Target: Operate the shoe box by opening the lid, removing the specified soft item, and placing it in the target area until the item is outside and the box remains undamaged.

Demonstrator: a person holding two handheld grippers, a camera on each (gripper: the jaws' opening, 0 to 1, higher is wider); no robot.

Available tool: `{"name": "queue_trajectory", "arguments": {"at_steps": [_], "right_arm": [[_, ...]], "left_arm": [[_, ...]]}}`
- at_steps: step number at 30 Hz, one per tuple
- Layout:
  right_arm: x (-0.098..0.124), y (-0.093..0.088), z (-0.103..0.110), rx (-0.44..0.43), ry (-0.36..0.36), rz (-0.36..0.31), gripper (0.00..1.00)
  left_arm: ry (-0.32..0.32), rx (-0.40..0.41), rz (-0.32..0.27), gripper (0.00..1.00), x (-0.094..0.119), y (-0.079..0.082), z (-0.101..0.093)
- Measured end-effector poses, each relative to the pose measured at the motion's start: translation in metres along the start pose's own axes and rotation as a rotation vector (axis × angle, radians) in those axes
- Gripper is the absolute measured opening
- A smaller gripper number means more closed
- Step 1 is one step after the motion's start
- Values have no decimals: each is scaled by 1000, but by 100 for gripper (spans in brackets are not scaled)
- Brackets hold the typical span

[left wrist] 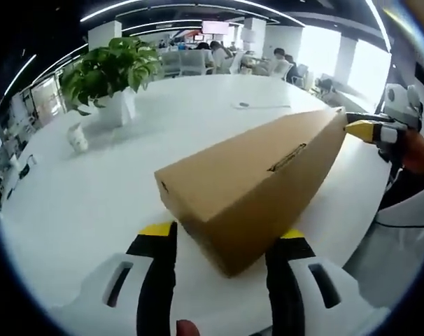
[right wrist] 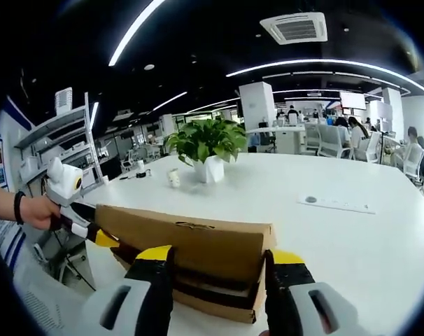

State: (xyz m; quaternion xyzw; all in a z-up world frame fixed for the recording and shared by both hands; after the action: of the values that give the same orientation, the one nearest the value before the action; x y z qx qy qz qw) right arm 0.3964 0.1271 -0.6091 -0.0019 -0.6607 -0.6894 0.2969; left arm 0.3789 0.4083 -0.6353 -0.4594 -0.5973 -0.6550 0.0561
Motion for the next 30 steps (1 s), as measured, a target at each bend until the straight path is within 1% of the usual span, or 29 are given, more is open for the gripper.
{"name": "queue_trajectory", "arguments": {"at_steps": [7,14,18,22,24,30], "right_arm": [[-2,6,-1,-4,4,-11,49],[-3,16,-2,13,13,-19,49],[-5,17,-3,10,18,-21,49],[-6,22,-4,9,22,-31,50],[-7,25,-4,19,28,-37,50],[-8,31,-5,30,41,-52,50]], "left_arm": [[16,-27,-13,51,1,6,1],[45,-93,-37,51,4,15,0],[68,-109,-47,53,6,19,3],[73,-118,-72,49,8,24,2],[84,-135,-85,48,10,28,2],[87,-168,-96,47,12,35,4]]}}
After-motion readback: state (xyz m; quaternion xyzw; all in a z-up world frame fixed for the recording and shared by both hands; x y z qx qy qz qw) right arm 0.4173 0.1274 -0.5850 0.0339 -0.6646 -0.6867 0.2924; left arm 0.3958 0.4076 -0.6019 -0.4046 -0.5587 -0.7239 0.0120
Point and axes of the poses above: the point that each gripper's makers call its tool centre point, and the gripper's own axes: x roughly backward along the fingers, z roughly to its left, y roughly out of its top, the point moved 6 cm from there along x, roughly backward along the fingers, and after that the axes turned 8 degrees about -y, right-handed, at the moved point
